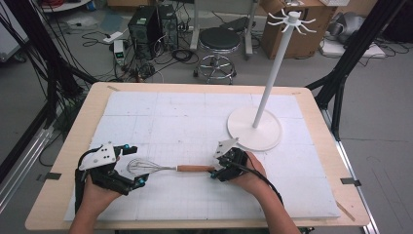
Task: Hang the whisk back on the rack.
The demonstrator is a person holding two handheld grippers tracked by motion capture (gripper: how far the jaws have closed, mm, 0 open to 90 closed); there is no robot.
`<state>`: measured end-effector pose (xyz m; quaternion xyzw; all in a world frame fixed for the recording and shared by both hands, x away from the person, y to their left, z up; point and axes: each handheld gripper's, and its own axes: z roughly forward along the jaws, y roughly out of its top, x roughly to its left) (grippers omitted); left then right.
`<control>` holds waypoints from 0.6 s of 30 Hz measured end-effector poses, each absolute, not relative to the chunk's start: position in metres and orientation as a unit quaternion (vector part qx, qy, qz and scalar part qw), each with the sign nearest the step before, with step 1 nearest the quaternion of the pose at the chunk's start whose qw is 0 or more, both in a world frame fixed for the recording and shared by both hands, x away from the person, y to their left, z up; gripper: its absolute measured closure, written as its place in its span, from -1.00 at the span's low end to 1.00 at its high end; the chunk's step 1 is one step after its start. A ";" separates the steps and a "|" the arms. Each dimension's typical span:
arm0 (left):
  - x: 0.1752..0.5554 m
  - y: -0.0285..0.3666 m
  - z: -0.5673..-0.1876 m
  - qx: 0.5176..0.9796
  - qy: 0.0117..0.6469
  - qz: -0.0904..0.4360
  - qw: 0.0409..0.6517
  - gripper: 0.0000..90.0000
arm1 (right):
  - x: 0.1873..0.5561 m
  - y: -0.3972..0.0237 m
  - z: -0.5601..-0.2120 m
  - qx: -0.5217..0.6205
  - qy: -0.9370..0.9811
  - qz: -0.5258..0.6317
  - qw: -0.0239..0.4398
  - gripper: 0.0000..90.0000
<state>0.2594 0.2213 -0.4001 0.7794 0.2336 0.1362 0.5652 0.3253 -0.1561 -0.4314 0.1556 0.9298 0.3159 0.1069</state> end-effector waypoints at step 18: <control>0.260 0.220 -0.401 0.780 0.233 0.134 0.564 -0.96 | 0.298 -0.234 -0.393 0.222 0.852 0.461 0.106 -0.42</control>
